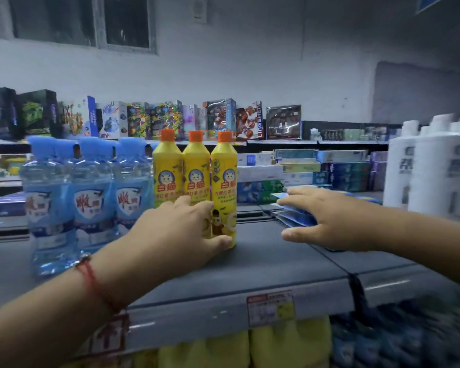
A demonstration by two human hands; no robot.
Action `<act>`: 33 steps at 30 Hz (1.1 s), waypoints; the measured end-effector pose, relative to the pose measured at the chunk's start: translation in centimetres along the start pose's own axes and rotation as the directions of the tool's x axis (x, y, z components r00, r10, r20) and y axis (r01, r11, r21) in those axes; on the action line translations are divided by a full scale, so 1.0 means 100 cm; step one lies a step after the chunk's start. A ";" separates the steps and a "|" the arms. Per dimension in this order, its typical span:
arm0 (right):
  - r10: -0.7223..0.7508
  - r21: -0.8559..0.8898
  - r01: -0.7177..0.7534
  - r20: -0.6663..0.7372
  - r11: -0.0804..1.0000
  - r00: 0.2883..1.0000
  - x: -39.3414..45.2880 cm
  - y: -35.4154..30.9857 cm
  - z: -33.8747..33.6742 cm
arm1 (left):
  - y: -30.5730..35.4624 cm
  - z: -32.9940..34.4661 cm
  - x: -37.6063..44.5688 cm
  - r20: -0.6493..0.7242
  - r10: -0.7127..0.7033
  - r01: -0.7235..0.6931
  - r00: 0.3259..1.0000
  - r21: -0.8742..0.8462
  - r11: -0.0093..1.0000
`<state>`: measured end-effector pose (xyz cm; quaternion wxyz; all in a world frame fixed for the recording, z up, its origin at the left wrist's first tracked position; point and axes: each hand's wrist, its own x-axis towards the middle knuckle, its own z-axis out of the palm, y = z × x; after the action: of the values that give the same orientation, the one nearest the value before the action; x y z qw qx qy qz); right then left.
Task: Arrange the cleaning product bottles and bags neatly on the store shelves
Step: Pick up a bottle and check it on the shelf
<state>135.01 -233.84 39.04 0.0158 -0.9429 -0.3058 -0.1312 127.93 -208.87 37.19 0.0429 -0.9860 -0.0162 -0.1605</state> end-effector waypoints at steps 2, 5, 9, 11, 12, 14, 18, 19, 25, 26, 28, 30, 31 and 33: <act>0.034 0.025 -0.033 -0.012 0.999 0.999 -0.017 0.020 -0.003 | 0.019 -0.006 0.003 0.015 0.022 -0.021 1.000 -0.015 1.000; 0.069 0.056 -0.067 -0.043 0.996 0.997 -0.046 0.060 -0.008 | 0.062 -0.017 0.009 -0.015 0.054 -0.055 0.998 -0.024 0.998; 0.111 0.065 -0.106 -0.075 0.992 0.991 -0.093 0.128 -0.016 | 0.142 -0.023 0.021 -0.038 0.104 -0.105 0.994 -0.006 0.994; 0.123 0.069 -0.117 -0.097 0.991 0.988 -0.119 0.165 -0.023 | 0.188 -0.027 0.028 -0.049 0.123 -0.124 0.991 -0.016 0.992; 0.125 0.063 -0.119 -0.107 0.991 0.986 -0.132 0.185 -0.028 | 0.213 -0.030 0.033 -0.049 0.130 -0.131 0.990 -0.027 0.991; 0.129 0.045 -0.124 -0.124 0.991 0.984 -0.155 0.227 -0.038 | 0.263 -0.032 0.044 -0.059 0.147 -0.149 0.987 -0.045 0.988; 0.178 0.031 -0.175 -0.140 0.984 0.974 -0.188 0.304 -0.058 | 0.352 -0.038 0.076 -0.098 0.174 -0.181 0.980 -0.062 0.982; 0.188 0.033 -0.186 -0.145 0.982 0.971 -0.190 0.320 -0.064 | 0.369 -0.039 0.085 -0.099 0.169 -0.177 0.981 -0.071 0.982; 0.187 0.034 -0.184 -0.170 0.982 0.968 -0.170 0.397 -0.096 | 0.415 -0.044 0.134 -0.181 0.078 -0.086 0.980 -0.035 0.996; 0.185 0.052 -0.178 -0.184 0.983 0.965 -0.164 0.407 -0.098 | 0.419 -0.043 0.141 -0.209 0.067 -0.078 0.976 -0.045 0.996; 0.205 0.112 -0.184 -0.223 0.976 0.953 -0.150 0.425 -0.100 | 0.426 -0.040 0.151 -0.222 0.059 -0.080 0.973 -0.087 0.993; 0.253 0.200 -0.206 -0.253 0.958 0.934 -0.132 0.444 -0.097 | 0.434 -0.036 0.162 -0.221 0.077 -0.106 0.972 -0.123 0.987; 0.274 0.240 -0.214 -0.254 0.947 0.927 -0.123 0.453 -0.094 | 0.438 -0.034 0.167 -0.230 0.086 -0.118 0.969 -0.131 0.984; 0.305 0.307 -0.228 -0.230 0.924 0.924 -0.107 0.468 -0.089 | 0.447 -0.027 0.178 -0.279 0.086 -0.128 0.956 -0.135 0.983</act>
<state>151.74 -278.96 47.28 0.2063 -0.9372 -0.1835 -0.2132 146.00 -253.34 41.90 -0.0219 -0.9544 0.0555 -0.2925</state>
